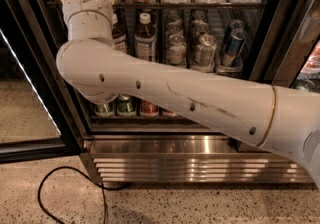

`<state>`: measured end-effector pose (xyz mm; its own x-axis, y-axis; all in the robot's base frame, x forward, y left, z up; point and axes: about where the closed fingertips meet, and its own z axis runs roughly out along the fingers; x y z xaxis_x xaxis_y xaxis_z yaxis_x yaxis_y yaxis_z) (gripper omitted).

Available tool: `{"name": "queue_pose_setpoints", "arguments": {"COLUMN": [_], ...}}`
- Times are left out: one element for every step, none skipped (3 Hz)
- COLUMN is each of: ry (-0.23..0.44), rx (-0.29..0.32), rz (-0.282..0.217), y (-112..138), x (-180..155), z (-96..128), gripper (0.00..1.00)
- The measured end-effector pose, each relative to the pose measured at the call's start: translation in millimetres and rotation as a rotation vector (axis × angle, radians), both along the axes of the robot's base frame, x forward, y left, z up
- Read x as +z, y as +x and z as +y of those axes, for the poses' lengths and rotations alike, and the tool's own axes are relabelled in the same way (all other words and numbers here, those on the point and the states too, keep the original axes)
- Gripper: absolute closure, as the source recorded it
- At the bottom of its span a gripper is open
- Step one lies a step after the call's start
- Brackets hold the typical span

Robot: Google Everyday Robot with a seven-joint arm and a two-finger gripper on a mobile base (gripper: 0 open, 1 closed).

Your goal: Pick orange can from top shelf of fridge

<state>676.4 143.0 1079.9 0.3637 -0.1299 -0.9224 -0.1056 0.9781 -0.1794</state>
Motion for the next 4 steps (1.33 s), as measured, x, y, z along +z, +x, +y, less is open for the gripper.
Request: {"name": "queue_pose_setpoints", "arguments": {"ry": [0.053,0.084,0.071,0.036], "rx": [-0.024,-0.036,-0.038,-0.018], "rz": [0.041,0.104,0.156,0.178], "y": [-3,-8,-12,-11], "x": [-8,-16,-15,-5], "z": [-8,-15,-21,-23], "gripper": [0.28,0.26,0.22,0.21]}}
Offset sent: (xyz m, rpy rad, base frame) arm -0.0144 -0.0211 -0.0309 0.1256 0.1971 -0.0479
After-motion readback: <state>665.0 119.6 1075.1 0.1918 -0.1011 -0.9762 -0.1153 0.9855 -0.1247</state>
